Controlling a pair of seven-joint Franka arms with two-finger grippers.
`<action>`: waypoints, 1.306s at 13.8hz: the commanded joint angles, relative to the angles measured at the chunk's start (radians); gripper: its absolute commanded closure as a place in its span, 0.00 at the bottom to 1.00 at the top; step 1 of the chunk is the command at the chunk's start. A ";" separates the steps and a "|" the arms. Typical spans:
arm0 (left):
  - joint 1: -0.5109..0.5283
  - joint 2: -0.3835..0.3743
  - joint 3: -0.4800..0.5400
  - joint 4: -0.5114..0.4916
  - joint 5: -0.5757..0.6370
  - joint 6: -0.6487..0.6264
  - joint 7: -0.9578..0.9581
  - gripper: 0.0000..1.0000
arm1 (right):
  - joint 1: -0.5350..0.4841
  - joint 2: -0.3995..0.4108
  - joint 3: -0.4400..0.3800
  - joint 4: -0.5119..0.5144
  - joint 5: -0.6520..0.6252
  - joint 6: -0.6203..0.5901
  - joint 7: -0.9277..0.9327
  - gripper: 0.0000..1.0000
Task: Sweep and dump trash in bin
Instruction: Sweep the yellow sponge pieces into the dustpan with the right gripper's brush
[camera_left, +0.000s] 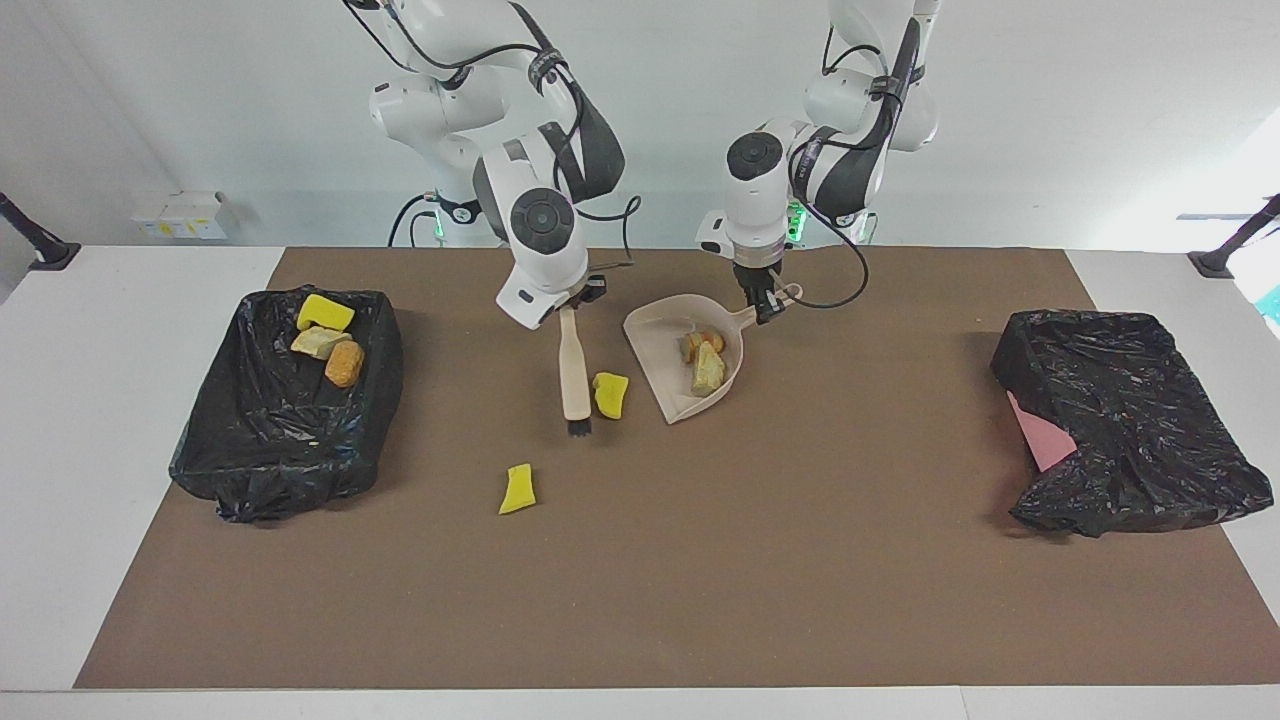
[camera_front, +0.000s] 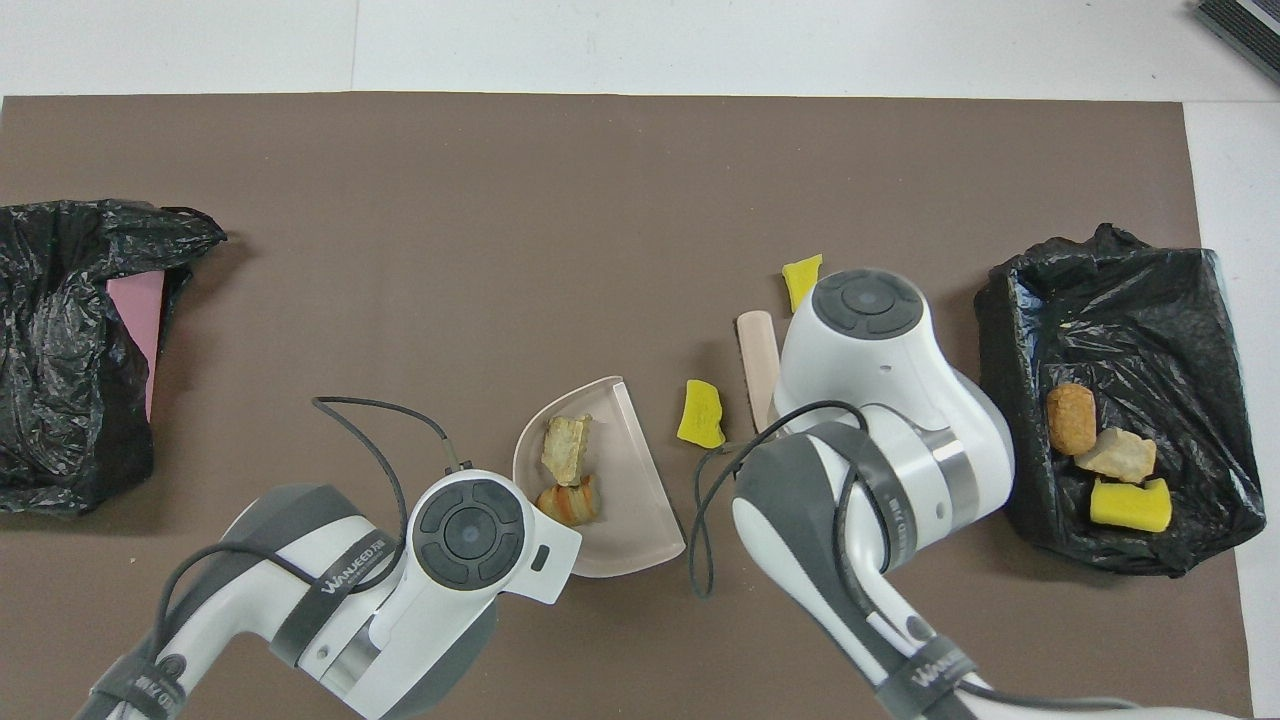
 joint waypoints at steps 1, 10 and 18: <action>-0.011 0.012 0.007 0.016 0.006 0.013 -0.015 1.00 | -0.045 0.135 0.003 0.206 -0.094 -0.102 -0.059 1.00; -0.011 0.024 0.007 0.029 -0.025 0.016 -0.084 1.00 | -0.188 0.245 0.001 0.254 -0.237 0.033 -0.259 1.00; -0.063 0.108 0.004 0.136 -0.025 -0.013 -0.148 1.00 | -0.095 0.284 0.003 0.226 -0.137 0.040 -0.156 1.00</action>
